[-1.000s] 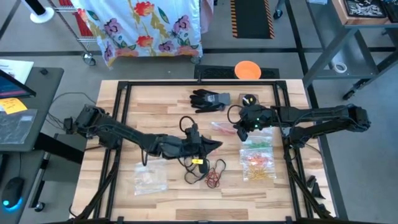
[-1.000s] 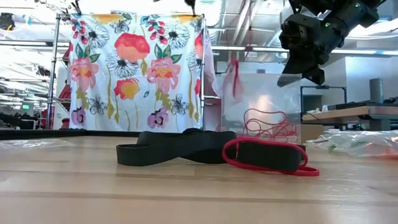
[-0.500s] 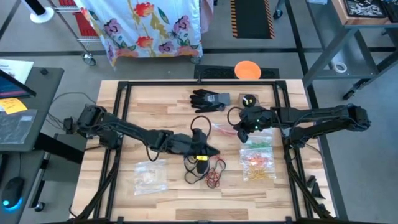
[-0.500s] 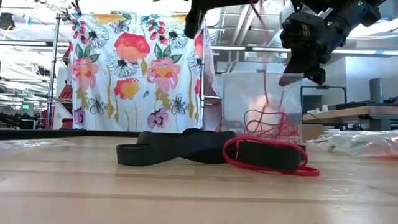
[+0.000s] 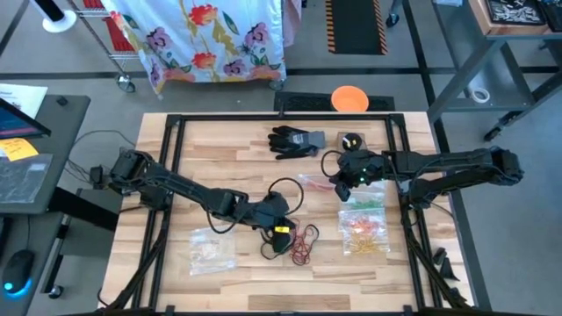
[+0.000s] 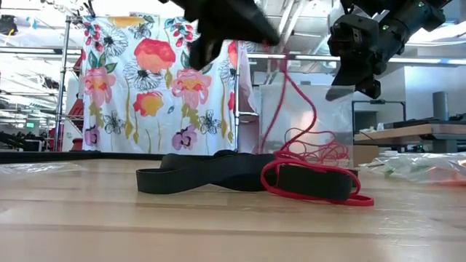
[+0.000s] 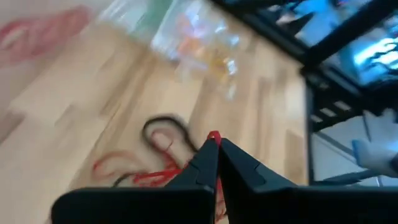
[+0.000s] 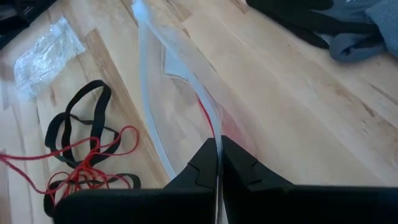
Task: Sort rubber bands
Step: Put the red rubber band into the transparent zip bag
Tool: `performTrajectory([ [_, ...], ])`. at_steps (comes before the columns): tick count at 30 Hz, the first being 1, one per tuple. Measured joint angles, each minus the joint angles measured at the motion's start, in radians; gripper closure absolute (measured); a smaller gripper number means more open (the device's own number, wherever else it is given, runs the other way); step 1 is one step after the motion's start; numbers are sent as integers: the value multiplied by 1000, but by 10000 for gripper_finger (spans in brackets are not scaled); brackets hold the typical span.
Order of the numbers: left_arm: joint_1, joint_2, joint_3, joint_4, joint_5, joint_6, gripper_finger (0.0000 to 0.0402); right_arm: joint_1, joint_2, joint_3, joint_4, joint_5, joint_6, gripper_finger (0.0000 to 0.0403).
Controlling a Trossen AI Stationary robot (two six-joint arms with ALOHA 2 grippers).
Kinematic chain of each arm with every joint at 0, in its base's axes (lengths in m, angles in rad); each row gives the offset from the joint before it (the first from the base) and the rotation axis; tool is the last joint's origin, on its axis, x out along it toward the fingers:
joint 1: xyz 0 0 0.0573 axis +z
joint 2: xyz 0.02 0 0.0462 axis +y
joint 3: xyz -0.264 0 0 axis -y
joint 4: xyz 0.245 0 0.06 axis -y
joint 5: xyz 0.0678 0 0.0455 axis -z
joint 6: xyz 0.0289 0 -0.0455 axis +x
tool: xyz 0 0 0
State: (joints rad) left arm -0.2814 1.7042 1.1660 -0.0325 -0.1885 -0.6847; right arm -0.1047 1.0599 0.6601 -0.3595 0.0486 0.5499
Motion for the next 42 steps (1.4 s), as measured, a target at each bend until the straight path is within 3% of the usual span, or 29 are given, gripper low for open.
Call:
performTrajectory([
  [9, -9, 0, 0, -337, -153, -234, 346, 0, 0, 0, -1, 0, 1, 391],
  [15, -39, 67, -27, -271, -83, -243, 283, 0, 0, 0, 0, 0, 1, 391],
  [21, -50, 175, -26, -19, -85, -86, 227, 0, 0, 0, 0, 0, 1, 391],
  [26, -64, 258, 0, 221, -103, 253, 206, 0, 0, 0, 2, 0, 1, 391],
  [29, -69, 298, 24, 245, -103, 400, 206, 0, 0, 0, 1, 0, 1, 391],
  [33, -53, 347, 65, 246, -116, 472, 210, 0, 0, 0, 1, 0, 1, 391],
  [37, -28, 388, 103, 154, -116, 399, 215, 0, 0, 0, 1, 0, 1, 391],
  [42, 0, 394, 138, -6, -103, 142, 234, 0, 0, 0, 2, 0, 1, 391],
])
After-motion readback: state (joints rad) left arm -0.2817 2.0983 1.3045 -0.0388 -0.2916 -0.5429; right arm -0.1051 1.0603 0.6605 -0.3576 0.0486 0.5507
